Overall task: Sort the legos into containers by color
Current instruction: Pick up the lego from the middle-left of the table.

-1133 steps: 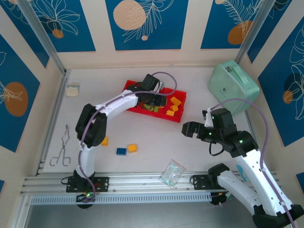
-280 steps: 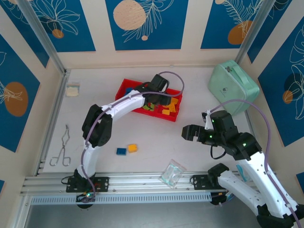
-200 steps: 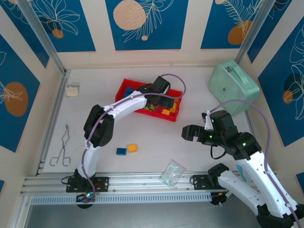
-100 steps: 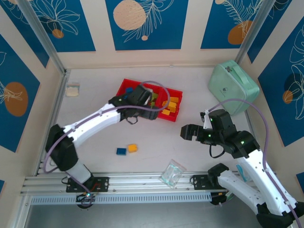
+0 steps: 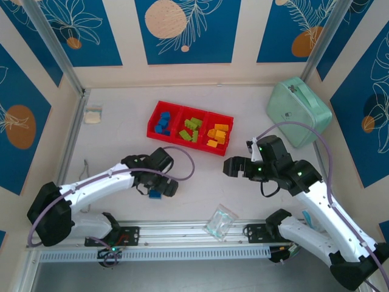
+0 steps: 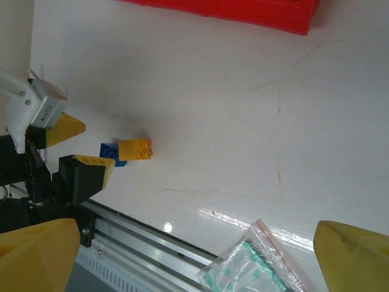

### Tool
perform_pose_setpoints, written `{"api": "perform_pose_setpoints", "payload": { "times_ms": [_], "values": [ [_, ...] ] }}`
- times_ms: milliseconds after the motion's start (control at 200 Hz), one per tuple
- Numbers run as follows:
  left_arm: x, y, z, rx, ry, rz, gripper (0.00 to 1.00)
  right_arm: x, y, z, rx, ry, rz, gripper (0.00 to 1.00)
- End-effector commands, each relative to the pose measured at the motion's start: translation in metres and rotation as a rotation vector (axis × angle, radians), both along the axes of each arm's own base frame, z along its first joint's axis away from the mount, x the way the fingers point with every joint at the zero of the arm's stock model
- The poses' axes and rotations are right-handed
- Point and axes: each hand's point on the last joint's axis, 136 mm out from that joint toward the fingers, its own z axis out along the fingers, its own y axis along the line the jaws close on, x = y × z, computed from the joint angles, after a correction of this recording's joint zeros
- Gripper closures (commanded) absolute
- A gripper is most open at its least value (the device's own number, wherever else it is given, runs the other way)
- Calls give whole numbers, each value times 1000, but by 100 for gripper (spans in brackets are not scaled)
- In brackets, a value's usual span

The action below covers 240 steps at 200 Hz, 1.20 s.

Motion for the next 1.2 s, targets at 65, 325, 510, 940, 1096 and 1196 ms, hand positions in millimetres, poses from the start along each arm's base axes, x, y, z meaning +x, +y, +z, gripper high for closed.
{"api": "perform_pose_setpoints", "payload": {
  "times_ms": [65,325,510,940,1096,1196],
  "values": [
    [-13,-17,-5,-58,68,-95,4,3,9,9,1,-19,11,1],
    [-10,-22,-28,17,135,-136,11,0,4,10,-27,-29,-8,1],
    [-4,-25,-32,45,134,-149,16,2,2,11,-25,-36,-21,1],
    [0,-31,-42,77,171,-189,31,5,2,12,-40,-46,-15,1],
    [-3,-32,-46,73,189,-190,37,6,3,12,-37,-47,-16,1],
    [-4,-34,-48,65,196,-191,43,6,4,11,-35,-44,-12,1]
  ]
}}
